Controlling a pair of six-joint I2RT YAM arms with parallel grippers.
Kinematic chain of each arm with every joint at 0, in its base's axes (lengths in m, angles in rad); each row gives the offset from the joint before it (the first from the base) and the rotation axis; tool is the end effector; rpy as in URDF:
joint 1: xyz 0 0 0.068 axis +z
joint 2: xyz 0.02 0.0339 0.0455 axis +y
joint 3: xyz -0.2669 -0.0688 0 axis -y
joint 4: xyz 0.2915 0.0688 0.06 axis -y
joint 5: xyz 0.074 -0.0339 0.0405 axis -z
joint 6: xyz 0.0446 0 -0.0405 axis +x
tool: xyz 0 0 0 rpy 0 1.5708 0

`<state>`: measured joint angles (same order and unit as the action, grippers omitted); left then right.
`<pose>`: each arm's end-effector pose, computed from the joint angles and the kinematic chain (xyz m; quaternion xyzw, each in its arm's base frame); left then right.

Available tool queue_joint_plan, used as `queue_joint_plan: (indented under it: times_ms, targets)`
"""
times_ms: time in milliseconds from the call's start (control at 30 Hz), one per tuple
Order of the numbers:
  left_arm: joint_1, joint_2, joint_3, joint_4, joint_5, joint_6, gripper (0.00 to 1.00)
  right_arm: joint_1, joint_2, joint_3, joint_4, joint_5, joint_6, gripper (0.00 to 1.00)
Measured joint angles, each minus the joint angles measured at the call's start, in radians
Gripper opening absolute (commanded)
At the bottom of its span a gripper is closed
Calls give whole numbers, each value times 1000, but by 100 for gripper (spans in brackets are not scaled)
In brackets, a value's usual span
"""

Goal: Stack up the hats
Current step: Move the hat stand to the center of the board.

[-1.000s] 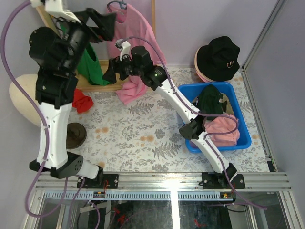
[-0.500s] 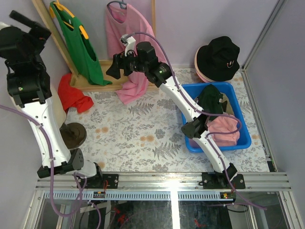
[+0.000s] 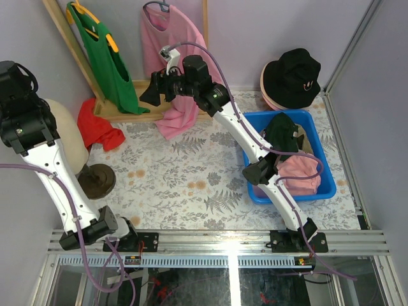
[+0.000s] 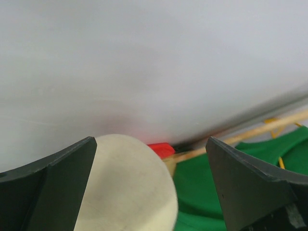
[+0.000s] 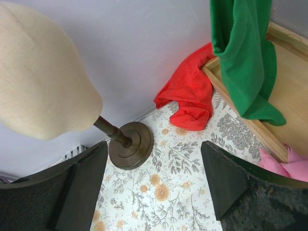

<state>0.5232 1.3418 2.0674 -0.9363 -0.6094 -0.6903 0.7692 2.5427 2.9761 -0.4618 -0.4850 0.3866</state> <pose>0.2002 0.1449 0.5886 -0.5779 0.5018 0.1824 0.6172 0.4117 0.4276 0.4376 -0.2967 0.6516 0.5138 0.4727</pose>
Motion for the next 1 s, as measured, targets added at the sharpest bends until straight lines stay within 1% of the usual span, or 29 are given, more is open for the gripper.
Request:
queue_joint_plan:
  times_ms: [233, 500, 767, 1000]
  targets:
    - [50, -6, -28, -6, -61, -7, 98, 0, 0, 0, 3, -18, 11, 85]
    - [103, -13, -84, -33, -69, -61, 100, 1, 0, 0, 11, -33, 23, 85]
    - [177, -11, -148, -92, -25, -179, 100, 2, 16, 4, 55, -60, 44, 86]
    - [224, -31, -222, -66, 57, -264, 100, 11, 61, 6, 119, -97, 74, 87]
